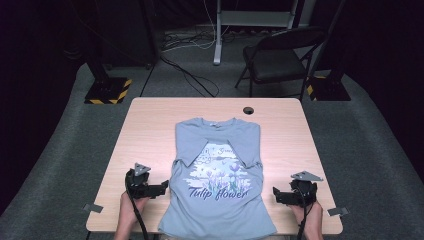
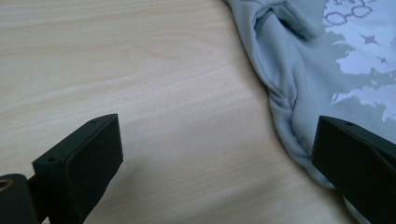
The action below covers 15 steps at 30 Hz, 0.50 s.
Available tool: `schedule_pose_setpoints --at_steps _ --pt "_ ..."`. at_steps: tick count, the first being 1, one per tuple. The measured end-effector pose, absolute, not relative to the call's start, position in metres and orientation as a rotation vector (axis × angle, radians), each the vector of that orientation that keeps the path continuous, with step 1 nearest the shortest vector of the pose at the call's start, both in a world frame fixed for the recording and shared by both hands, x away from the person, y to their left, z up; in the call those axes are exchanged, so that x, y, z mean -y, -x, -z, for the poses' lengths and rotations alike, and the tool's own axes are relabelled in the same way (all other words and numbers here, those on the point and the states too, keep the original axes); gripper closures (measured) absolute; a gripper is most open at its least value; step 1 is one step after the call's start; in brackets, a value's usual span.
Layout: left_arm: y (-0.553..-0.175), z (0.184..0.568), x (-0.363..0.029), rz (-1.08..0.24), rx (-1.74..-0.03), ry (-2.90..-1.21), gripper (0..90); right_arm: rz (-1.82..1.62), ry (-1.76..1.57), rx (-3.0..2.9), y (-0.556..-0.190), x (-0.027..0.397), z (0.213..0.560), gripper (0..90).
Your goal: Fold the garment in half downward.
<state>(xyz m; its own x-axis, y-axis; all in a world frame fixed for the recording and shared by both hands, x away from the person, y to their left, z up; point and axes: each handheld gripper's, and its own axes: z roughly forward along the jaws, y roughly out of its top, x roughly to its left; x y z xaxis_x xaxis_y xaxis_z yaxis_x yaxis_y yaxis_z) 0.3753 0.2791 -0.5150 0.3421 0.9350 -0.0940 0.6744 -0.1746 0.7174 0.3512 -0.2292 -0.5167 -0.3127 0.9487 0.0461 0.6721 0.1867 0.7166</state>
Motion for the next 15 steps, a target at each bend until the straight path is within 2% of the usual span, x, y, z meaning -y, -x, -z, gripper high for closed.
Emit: schedule_pose_setpoints --at_steps 5,9,15 --pt "-0.387 0.513 -0.271 -0.487 -1.39 -1.949 1.6 -0.937 -1.497 -2.073 -0.362 0.221 0.51 0.6" --pt "-0.4 0.511 -0.263 -0.487 -1.381 -1.965 1.6 -0.936 -1.463 -2.097 -0.385 0.207 0.503 1.2" --pt "-0.413 0.512 -0.253 -0.476 -1.379 -1.995 1.5 -0.884 -1.472 -2.155 -0.409 0.192 0.511 1.2"
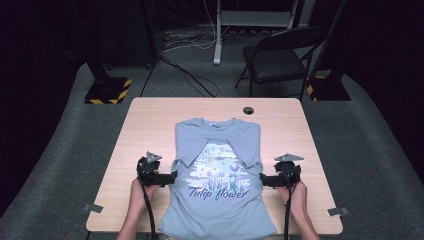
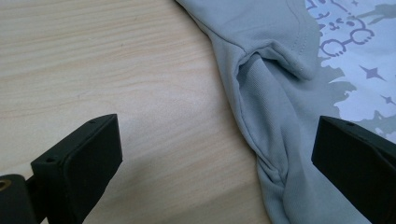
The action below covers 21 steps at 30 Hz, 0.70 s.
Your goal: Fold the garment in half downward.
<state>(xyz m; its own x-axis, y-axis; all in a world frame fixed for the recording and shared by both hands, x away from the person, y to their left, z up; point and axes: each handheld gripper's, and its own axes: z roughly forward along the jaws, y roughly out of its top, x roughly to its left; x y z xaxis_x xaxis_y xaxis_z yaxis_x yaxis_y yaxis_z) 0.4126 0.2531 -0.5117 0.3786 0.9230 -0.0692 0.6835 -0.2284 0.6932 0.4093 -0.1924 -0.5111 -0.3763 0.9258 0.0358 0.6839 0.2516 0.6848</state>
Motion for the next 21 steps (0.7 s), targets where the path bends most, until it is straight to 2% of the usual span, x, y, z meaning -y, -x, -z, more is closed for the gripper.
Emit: schedule_pose_setpoints --at_steps 10,21 --pt "-0.419 0.519 -0.242 -0.498 -1.403 -2.098 1.7 -0.81 -1.458 -2.212 -0.42 0.185 0.519 1.2" --pt "-0.419 0.519 -0.241 -0.482 -1.396 -2.112 1.6 -0.802 -1.452 -2.214 -0.418 0.186 0.519 1.5"
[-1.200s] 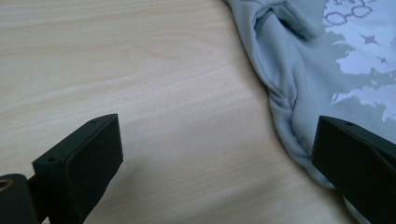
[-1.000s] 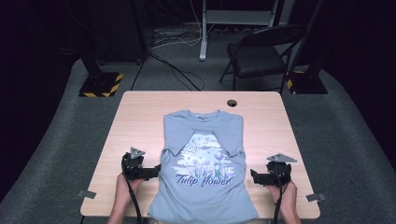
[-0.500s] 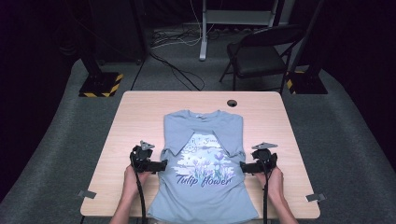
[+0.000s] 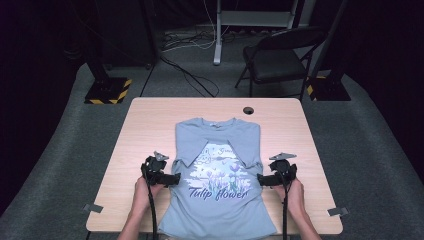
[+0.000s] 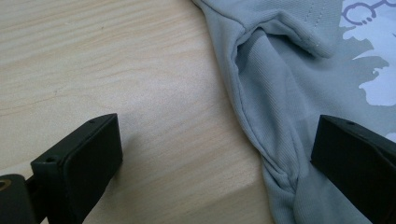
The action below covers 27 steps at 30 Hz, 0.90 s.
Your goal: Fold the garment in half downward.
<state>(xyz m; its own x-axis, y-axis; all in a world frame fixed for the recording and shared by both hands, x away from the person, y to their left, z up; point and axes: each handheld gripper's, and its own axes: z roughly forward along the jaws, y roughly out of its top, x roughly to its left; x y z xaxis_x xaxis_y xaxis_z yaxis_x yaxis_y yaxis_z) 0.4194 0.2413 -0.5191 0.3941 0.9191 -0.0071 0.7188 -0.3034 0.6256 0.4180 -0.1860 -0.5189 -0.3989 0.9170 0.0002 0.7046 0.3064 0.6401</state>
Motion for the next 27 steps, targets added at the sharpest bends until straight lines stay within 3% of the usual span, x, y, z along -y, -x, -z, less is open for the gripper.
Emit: schedule_pose_setpoints --at_steps 27 --pt "-0.393 0.518 -0.237 -0.462 -1.38 -2.145 1.7 -0.808 -1.42 -2.244 -0.382 0.194 0.519 1.9"
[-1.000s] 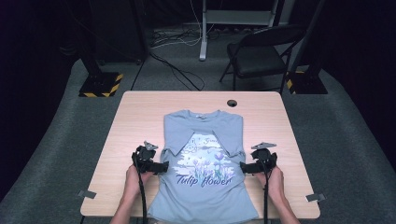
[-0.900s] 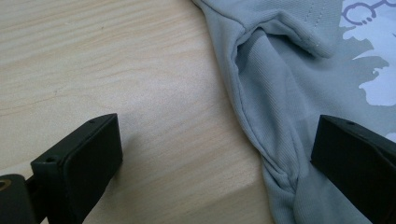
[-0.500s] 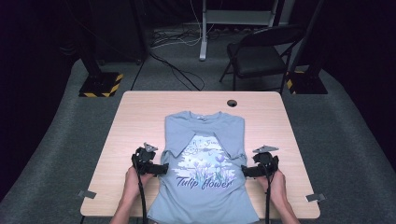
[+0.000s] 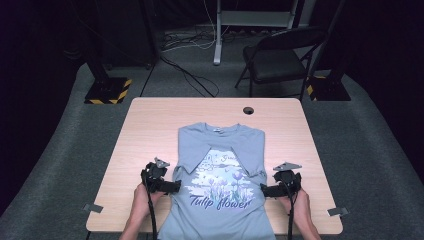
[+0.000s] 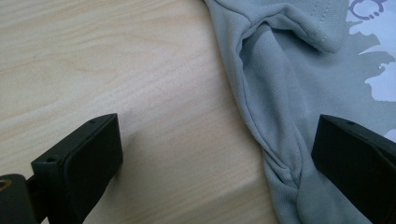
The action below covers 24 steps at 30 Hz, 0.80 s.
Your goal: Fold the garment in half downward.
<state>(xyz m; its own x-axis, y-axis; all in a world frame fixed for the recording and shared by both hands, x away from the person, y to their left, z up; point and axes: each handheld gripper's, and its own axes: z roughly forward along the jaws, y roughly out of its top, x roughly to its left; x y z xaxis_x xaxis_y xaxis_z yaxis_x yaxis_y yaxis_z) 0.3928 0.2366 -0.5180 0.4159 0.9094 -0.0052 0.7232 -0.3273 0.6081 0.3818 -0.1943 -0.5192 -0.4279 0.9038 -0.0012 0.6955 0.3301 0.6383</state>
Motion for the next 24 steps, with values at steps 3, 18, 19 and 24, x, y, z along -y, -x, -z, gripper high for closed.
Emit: schedule_pose_setpoints --at_steps 3,18,19,24 --pt "-0.387 0.518 -0.237 -0.462 -1.374 -2.144 1.7 -0.811 -1.413 -2.246 -0.377 0.195 0.519 1.9" --pt "-0.37 0.519 -0.238 -0.457 -1.355 -2.151 1.7 -0.816 -1.404 -2.254 -0.361 0.197 0.52 1.9" --pt "-0.369 0.519 -0.238 -0.455 -1.358 -2.151 1.7 -0.816 -1.4 -2.256 -0.36 0.197 0.52 1.9" --pt "-0.364 0.519 -0.238 -0.454 -1.353 -2.153 1.7 -0.816 -1.398 -2.259 -0.355 0.197 0.52 1.9"
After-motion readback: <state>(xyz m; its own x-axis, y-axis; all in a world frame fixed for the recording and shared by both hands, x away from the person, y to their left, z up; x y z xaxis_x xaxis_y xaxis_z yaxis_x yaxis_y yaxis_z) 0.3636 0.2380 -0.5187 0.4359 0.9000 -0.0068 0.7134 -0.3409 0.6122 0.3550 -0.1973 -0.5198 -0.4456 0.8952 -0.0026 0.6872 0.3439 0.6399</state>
